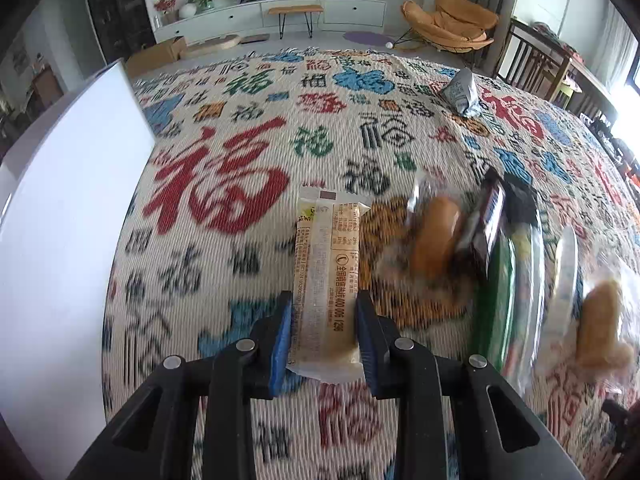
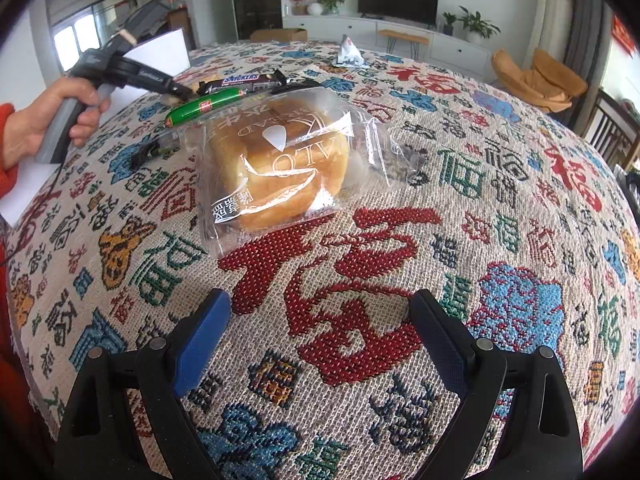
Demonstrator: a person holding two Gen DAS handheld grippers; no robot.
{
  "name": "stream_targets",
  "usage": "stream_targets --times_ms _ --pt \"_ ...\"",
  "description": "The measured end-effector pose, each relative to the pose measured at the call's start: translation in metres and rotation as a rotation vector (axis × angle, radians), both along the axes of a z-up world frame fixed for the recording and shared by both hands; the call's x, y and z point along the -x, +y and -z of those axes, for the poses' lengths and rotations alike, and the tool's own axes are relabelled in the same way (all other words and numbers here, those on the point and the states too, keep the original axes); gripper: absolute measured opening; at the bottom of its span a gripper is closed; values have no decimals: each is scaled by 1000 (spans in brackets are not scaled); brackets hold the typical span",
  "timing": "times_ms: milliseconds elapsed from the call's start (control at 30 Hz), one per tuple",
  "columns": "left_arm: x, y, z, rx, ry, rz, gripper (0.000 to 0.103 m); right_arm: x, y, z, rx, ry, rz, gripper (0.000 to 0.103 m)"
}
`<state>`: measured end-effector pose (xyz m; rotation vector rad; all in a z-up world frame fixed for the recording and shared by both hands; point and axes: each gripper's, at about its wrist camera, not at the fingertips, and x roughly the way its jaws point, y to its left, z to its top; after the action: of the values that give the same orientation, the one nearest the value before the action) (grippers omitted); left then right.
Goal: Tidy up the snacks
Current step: 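Grasp the cream bar packet with the left gripper while the right grasps the bread bun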
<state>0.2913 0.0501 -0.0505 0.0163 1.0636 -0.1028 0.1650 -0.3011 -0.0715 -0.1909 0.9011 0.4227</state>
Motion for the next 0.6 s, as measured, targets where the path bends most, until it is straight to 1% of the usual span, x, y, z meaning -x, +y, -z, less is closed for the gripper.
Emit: stream_targets --times_ms 67,133,167,200,233,267,300,333,400,467,533,600 --pt "38 11 0 36 9 -6 30 0 0 0 0 0 0 94" --pt "78 20 -1 58 -1 -1 30 0 0 0 -1 0 0 94" --pt "95 24 -2 64 -10 0 31 0 0 0 0 0 0 94" --pt "111 28 -2 69 -25 -1 35 0 0 0 0 0 0 94" --pt "121 31 -2 66 -42 -6 49 0 -1 0 -1 0 0 94" --pt "129 34 -2 62 -59 -15 61 0 0 0 0 0 0 94" --pt "134 36 -1 54 -77 -28 85 0 0 0 0 1 0 94" --pt "135 39 0 49 -95 -42 93 0 0 0 -1 1 0 94" --pt "131 42 5 38 -110 -56 93 0 0 0 -1 1 0 94" --pt "123 42 15 13 -77 -64 93 0 -1 0 -1 1 0 94" --pt "120 36 20 -34 -94 -49 96 0 -1 0 -1 1 0 94" --pt "120 34 21 -45 -107 -34 98 0 -1 0 -1 1 0 94"
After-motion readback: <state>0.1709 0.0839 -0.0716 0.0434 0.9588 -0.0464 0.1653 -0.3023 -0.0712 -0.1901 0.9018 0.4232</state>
